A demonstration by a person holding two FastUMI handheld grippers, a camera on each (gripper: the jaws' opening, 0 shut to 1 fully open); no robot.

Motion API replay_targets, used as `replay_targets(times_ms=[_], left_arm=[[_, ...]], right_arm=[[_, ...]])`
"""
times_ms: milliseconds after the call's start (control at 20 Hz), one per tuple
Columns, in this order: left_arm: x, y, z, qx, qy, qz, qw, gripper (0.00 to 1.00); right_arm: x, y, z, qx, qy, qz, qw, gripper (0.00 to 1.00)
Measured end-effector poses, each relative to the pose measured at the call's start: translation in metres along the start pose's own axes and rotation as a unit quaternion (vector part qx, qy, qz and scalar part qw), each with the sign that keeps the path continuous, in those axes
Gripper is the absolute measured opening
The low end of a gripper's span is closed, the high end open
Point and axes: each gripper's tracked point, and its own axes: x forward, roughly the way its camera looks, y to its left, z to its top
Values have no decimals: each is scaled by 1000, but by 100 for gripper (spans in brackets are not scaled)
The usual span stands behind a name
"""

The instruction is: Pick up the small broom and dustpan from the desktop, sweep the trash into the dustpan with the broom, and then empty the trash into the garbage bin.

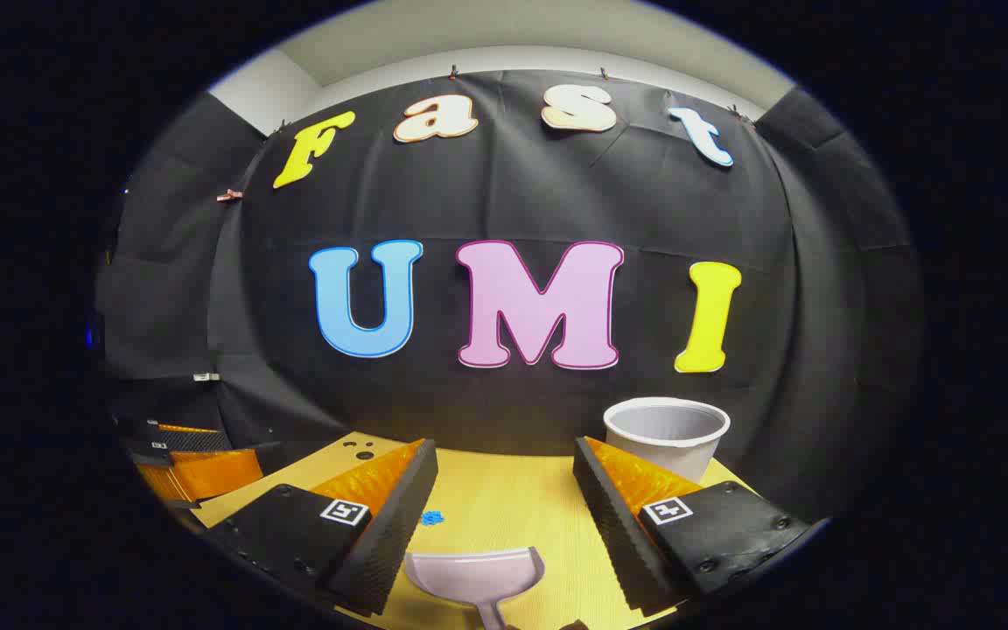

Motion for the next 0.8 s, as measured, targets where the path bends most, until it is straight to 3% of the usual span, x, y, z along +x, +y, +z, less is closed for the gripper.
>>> replay_targets(times_ms=[500, 800], left_arm=[[13, 28, -17, 7, 28, 25, 999, 96], [15, 64, -46, 4, 80, 63, 995, 96]], right_arm=[[0, 11, -21, -8, 31, 36, 999, 97], [0, 12, -37, -6, 57, 43, 997, 97]])
